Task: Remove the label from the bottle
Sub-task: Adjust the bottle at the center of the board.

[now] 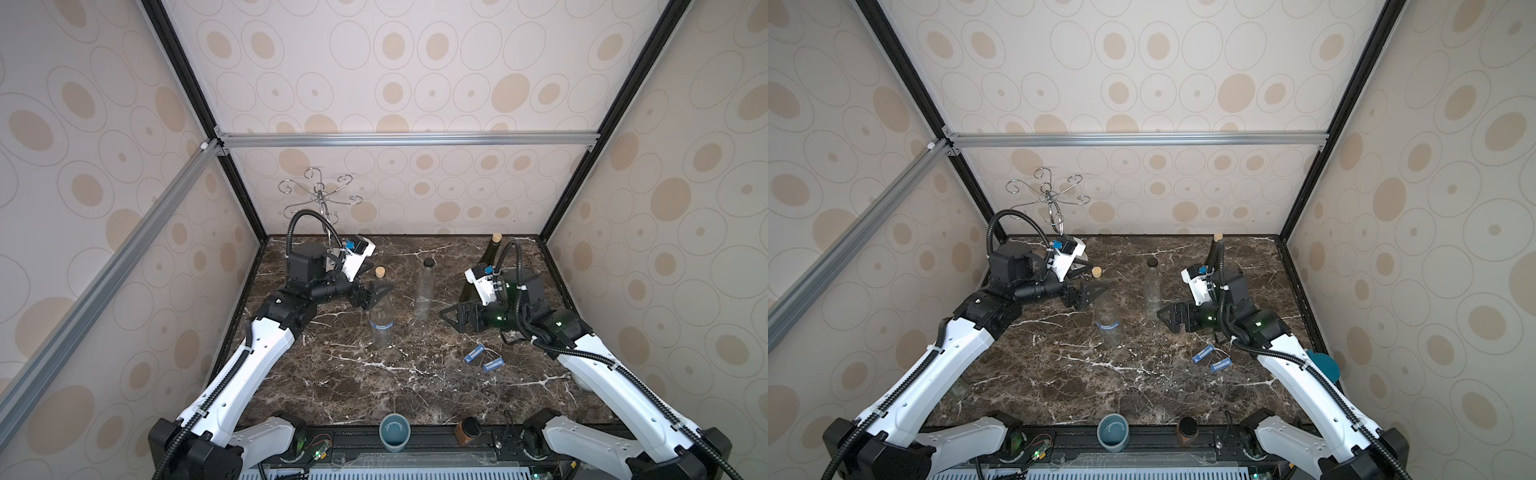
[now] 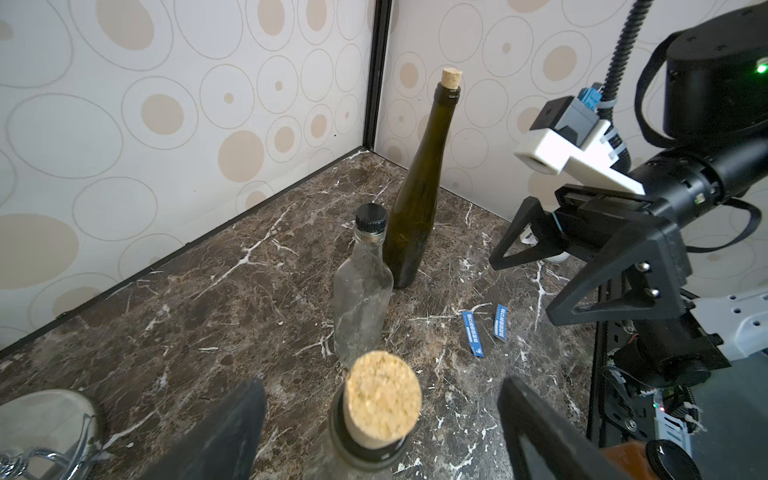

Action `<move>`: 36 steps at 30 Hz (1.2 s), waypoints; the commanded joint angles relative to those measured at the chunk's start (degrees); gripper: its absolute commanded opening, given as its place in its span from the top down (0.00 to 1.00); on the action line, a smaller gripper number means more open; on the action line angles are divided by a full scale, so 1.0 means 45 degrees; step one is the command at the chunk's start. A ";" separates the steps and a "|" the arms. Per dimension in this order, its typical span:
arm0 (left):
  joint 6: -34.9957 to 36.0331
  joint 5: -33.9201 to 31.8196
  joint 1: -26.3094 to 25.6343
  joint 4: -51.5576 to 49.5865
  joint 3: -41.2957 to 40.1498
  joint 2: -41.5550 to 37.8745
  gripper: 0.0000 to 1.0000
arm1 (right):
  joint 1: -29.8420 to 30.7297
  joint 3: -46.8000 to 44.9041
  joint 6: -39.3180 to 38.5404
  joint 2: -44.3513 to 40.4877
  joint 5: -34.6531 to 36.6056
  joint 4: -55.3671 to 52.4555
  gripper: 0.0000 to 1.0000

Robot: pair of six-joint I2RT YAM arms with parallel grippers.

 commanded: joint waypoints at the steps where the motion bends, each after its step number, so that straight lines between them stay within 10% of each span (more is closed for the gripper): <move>1: 0.0371 0.0645 0.0149 0.0478 -0.0065 0.0227 0.14 | -0.0099 -0.0136 -0.0022 -0.0089 -0.0167 0.0017 0.00; 12: 0.0382 0.0910 0.0329 0.1180 0.0049 0.0979 0.28 | -0.0167 -0.0081 -0.0036 0.0230 -0.0394 0.0173 0.00; 25: 0.0283 0.0558 0.0349 0.1526 0.0216 0.1039 0.81 | -0.0167 0.0380 -0.0230 0.0849 -0.0537 -0.0161 0.04; 36: -0.0831 -0.1699 0.0224 0.0969 0.1315 0.0330 0.89 | 0.0925 0.1065 -0.0314 0.1449 0.0208 0.0263 0.05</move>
